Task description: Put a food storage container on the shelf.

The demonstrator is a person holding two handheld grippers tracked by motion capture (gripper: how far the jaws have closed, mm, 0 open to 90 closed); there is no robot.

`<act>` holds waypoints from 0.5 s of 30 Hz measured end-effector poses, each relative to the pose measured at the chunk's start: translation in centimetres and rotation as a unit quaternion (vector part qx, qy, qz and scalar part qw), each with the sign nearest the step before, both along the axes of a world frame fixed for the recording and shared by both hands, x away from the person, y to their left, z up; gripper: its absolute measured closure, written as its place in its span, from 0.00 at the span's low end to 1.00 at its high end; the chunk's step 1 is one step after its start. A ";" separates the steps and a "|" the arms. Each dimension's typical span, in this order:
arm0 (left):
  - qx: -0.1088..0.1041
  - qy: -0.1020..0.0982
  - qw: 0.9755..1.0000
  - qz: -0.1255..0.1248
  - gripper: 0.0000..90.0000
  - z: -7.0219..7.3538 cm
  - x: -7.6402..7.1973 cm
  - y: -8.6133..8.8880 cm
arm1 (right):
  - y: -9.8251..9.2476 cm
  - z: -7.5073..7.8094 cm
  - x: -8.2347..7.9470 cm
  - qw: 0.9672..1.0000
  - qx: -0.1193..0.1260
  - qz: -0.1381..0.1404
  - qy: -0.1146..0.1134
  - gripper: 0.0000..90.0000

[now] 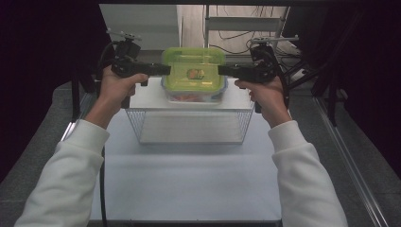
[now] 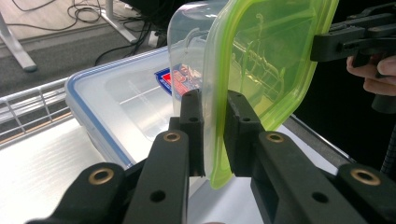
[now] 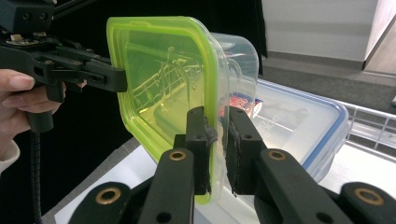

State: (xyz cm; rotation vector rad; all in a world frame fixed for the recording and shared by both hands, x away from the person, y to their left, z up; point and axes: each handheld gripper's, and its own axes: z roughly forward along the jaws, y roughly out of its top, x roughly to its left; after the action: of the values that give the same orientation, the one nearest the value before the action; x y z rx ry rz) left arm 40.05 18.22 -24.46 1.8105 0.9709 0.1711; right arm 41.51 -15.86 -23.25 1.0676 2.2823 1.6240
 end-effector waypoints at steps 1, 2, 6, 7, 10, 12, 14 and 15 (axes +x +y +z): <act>0.001 0.002 1.000 0.001 0.88 -0.1 0.1 0.0 | 0.0 -0.1 0.1 1.000 0.000 0.000 0.002 0.89; 0.002 0.003 1.000 0.001 0.88 -0.2 0.3 0.0 | 0.1 -0.2 0.3 1.000 -0.001 0.000 0.005 0.89; -0.002 0.013 1.000 0.004 0.88 -0.4 0.9 0.1 | 0.2 -0.6 1.2 1.000 0.002 -0.004 0.019 0.88; -0.003 0.017 1.000 0.004 0.88 -0.6 1.2 0.1 | 0.2 -0.7 1.4 1.000 0.002 -0.004 0.022 0.88; -0.007 0.025 1.000 0.003 0.88 -0.9 1.8 0.2 | 0.2 -1.2 2.1 0.999 0.003 -0.007 0.036 0.88; -0.016 0.032 0.999 0.006 0.87 -1.0 2.1 0.2 | 0.2 -1.5 2.6 0.999 0.007 -0.010 0.047 0.87; -0.021 0.034 0.999 0.008 0.86 -1.1 2.3 0.2 | 0.2 -1.5 2.9 0.999 0.016 -0.011 0.049 0.87; -0.023 0.035 0.999 0.008 0.86 -1.1 2.5 0.2 | 0.2 -1.5 3.0 0.999 0.015 -0.012 0.047 0.87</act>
State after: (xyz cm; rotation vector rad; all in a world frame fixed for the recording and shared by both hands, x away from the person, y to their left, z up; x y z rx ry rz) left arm 42.55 18.38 -25.51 1.7776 1.0313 0.0958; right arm 44.52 -15.66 -24.77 1.1993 2.3004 1.6360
